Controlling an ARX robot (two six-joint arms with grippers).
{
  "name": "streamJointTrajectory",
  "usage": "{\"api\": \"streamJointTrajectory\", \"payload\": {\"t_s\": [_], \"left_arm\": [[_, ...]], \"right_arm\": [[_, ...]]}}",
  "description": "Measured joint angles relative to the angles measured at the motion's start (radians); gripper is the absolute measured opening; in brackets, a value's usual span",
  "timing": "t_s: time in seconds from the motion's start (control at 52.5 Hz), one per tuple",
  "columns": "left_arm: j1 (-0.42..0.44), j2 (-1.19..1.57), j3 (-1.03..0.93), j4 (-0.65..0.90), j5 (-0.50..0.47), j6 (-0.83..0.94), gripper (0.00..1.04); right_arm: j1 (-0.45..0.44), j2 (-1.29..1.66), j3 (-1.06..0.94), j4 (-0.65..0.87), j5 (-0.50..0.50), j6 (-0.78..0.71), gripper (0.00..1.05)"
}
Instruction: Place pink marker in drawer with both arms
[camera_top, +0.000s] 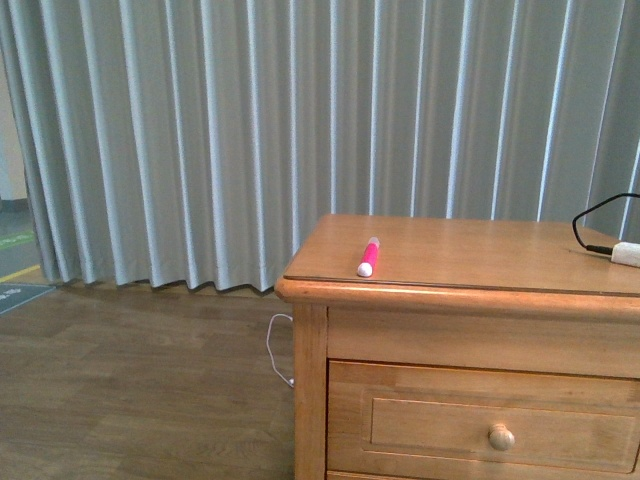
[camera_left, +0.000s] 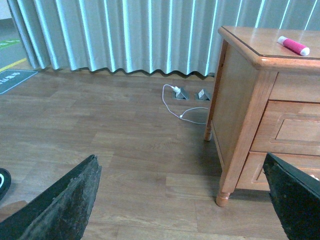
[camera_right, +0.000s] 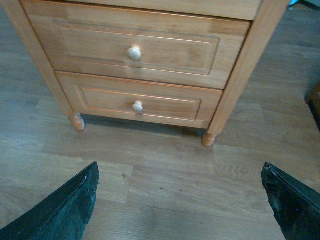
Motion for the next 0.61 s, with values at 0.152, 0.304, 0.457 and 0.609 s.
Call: {"api": "streamJointTrajectory", "payload": {"t_s": [0.152,0.304,0.457,0.609], "left_arm": [[0.000,0.000,0.000,0.000,0.000,0.000,0.98],[0.000,0.000,0.000,0.000,0.000,0.000,0.98],[0.000,0.000,0.000,0.000,0.000,0.000,0.98],[0.000,0.000,0.000,0.000,0.000,0.000,0.98]], "right_arm": [[0.118,0.459,0.070,0.402,0.061,0.006,0.96],[0.160,0.909,0.206,0.680,0.071,0.051,0.96],[0.181,1.226,0.367,0.758,0.103,0.099,0.96],[0.210,1.443,0.518,0.777,0.151,0.148,0.96]]}}
